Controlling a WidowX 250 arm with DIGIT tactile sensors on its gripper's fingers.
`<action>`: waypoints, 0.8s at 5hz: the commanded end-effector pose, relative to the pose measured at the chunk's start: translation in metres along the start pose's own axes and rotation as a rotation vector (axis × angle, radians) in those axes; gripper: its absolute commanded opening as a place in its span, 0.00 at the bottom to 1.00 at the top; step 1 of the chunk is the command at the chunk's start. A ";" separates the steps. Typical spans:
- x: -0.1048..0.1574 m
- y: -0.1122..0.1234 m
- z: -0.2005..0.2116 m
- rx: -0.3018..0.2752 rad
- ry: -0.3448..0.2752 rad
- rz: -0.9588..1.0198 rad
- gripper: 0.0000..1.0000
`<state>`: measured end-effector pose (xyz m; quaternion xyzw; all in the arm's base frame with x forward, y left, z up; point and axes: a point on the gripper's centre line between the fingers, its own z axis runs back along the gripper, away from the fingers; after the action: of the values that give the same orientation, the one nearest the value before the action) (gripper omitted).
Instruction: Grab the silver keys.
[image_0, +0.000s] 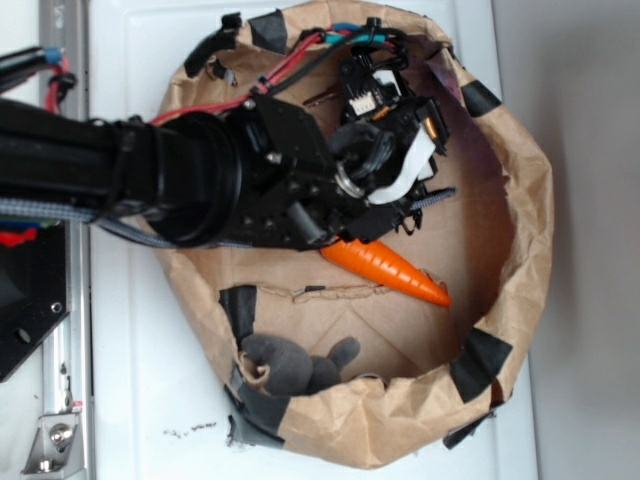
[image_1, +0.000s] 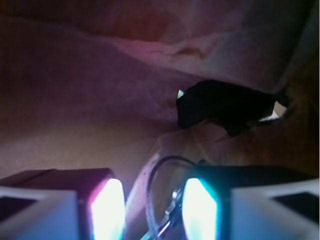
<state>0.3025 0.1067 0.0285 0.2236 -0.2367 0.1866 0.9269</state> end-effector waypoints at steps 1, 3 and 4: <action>0.002 0.009 -0.005 0.015 -0.031 0.000 0.00; 0.005 0.008 0.007 -0.024 -0.025 0.000 0.00; 0.006 0.009 0.016 -0.049 -0.008 -0.006 0.00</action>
<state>0.2961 0.0973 0.0289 0.1994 -0.2242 0.1635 0.9398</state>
